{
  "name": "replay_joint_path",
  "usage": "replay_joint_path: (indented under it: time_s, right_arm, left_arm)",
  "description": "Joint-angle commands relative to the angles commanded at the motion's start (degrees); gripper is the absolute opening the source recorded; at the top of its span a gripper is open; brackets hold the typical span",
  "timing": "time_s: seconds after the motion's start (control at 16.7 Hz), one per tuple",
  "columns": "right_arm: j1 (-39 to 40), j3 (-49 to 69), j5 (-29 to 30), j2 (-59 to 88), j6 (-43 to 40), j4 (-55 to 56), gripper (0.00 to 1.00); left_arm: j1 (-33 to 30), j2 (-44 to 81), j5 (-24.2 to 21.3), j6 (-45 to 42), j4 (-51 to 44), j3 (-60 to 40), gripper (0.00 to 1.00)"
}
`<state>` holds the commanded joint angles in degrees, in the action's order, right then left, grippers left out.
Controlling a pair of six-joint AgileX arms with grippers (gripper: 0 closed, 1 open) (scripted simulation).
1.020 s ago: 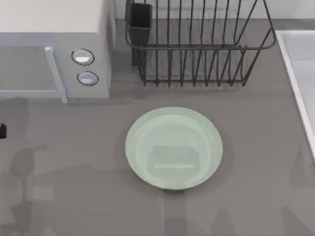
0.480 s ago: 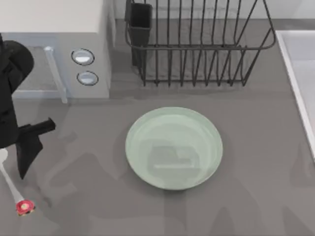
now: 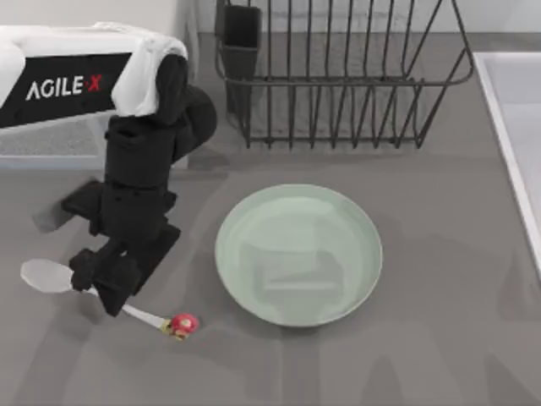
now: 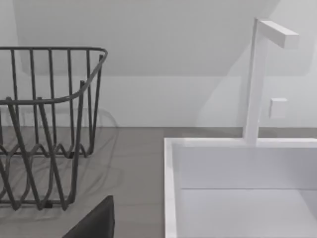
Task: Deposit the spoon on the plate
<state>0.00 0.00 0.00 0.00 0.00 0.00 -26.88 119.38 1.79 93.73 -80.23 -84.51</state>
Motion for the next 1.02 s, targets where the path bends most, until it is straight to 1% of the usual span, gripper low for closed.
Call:
replay_joint_path:
  time_s: [0.24, 0.48, 0.72, 1.02]
  right_arm:
    - [0.00, 0.00, 0.00, 0.00, 0.00, 0.00, 1.00]
    - [0.00, 0.00, 0.00, 0.00, 0.00, 0.00, 1.00]
    - [0.00, 0.00, 0.00, 0.00, 0.00, 0.00, 1.00]
    - [0.00, 0.00, 0.00, 0.00, 0.00, 0.00, 1.00]
  left_arm:
    - [-7.37, 6.74, -0.52, 17.93, 0.92, -11.90, 0.00]
    - [-12.67, 10.75, -0.54, 29.57, 3.59, -23.04, 0.00]
    - [-15.32, 12.41, -0.29, 36.14, 5.80, -29.82, 0.00]
    - [-15.52, 12.52, -0.25, 36.74, 6.01, -30.40, 0.00]
